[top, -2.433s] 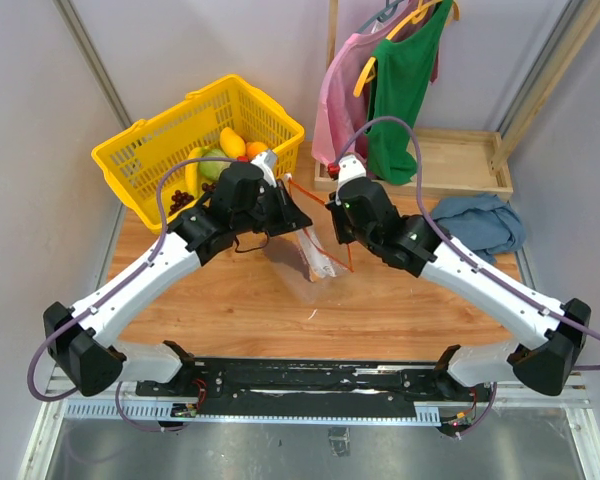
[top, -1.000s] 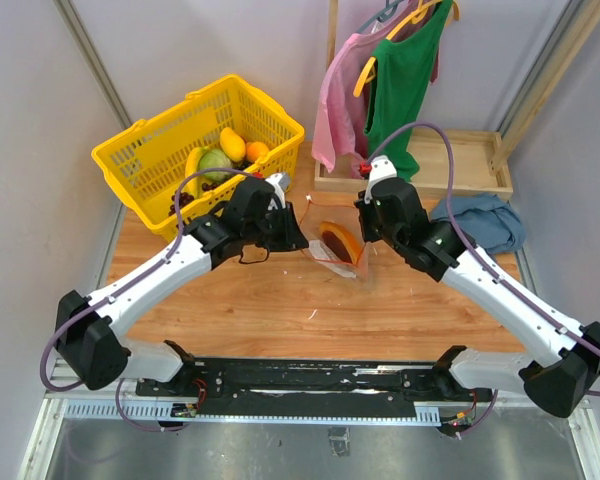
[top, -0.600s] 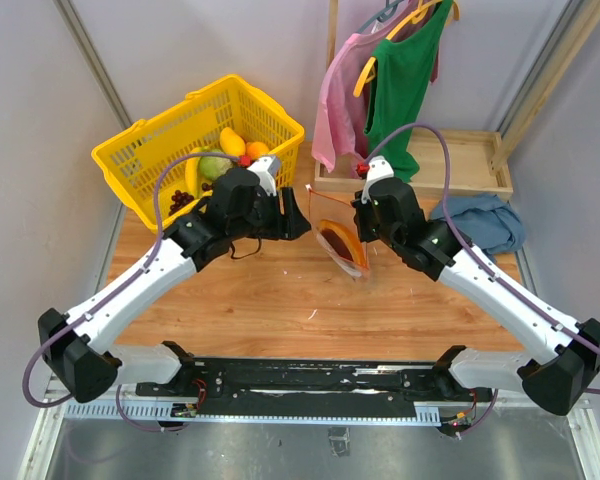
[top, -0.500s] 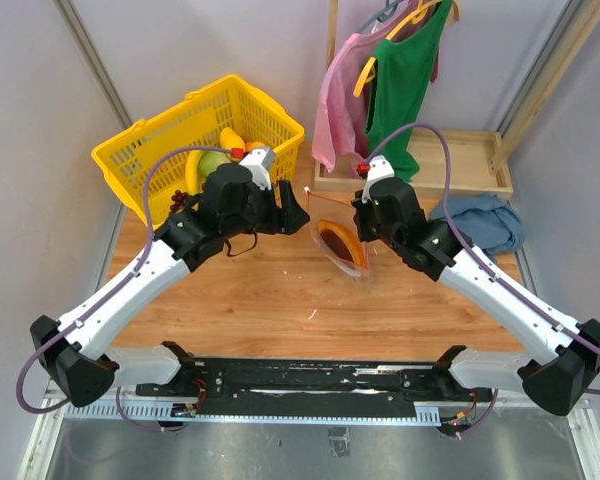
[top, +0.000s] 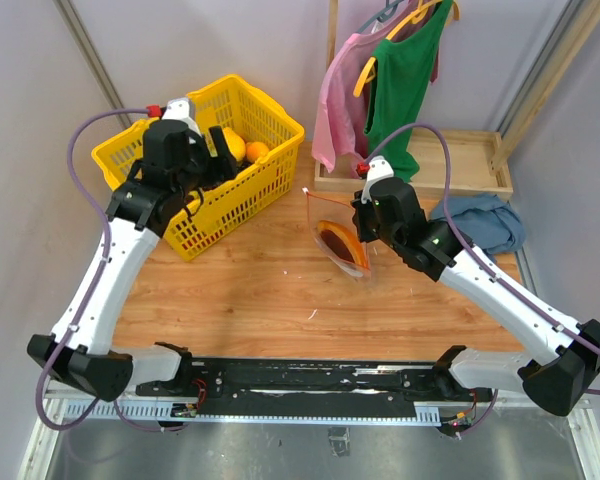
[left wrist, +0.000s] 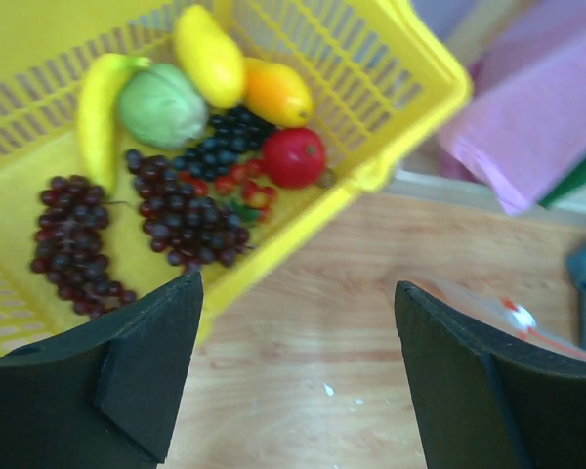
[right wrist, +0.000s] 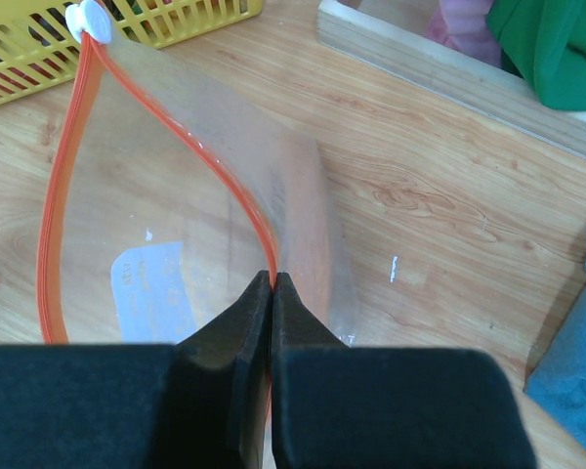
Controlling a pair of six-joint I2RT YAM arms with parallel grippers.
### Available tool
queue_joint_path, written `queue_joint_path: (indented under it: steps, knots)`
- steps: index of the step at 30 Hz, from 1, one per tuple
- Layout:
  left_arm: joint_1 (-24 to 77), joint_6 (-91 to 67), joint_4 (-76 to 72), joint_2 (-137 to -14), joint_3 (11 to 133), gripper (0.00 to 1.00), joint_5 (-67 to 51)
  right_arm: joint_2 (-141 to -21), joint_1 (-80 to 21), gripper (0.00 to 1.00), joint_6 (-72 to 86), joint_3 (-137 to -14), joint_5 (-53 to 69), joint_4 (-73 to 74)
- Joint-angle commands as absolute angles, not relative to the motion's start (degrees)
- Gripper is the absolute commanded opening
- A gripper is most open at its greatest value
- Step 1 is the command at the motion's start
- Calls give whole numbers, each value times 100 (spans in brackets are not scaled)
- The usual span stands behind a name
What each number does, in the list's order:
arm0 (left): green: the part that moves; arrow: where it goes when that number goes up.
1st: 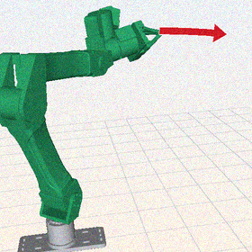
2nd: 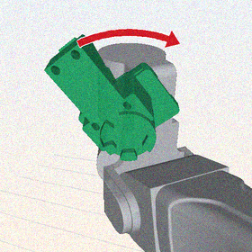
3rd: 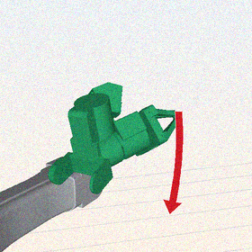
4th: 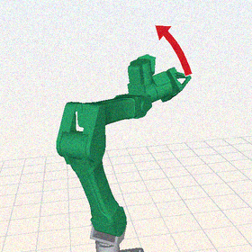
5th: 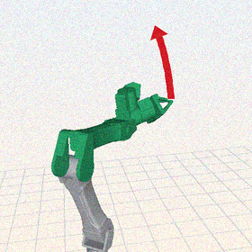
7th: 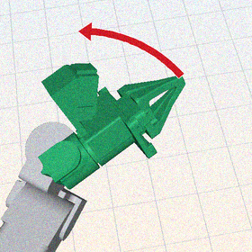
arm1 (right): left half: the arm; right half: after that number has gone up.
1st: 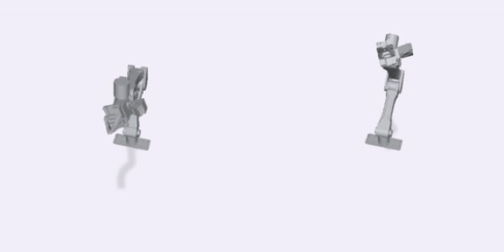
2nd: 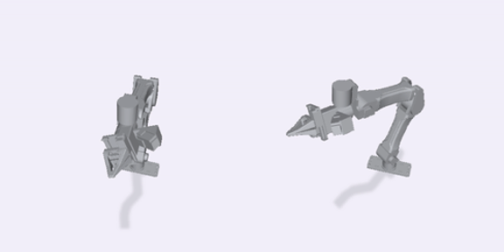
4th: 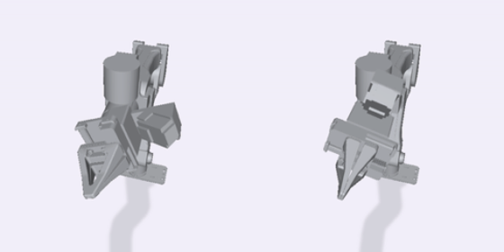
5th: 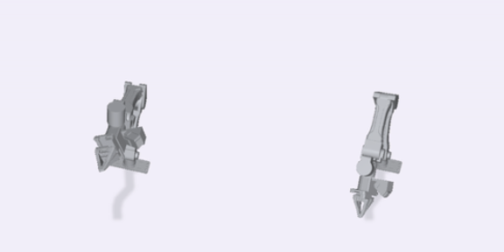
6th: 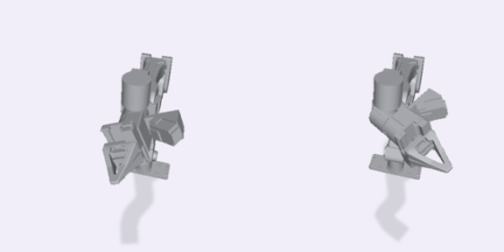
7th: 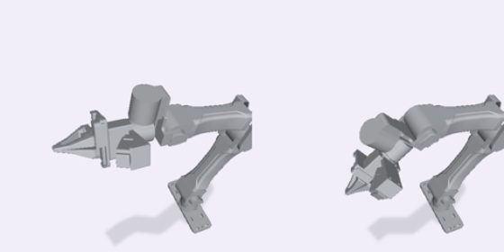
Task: Place the food in the zip-top bag and seal the zipper
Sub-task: Pick up the fake fruit from the bin.
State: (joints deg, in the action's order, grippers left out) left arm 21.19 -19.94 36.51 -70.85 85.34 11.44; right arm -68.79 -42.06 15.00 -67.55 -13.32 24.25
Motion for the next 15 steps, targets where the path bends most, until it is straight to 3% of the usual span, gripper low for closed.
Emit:
queue_joint_path:
  steps: [1,15]
  knots:
    - [1368,-1728,4053,-7618,8811,83,1223,-6829,-4157,1,1514,-6718,-1292,2244]
    - [-464,-1718,3914,-9738,9009,83,580,-6883,-4155,1,1464,-6700,-1149,2210]
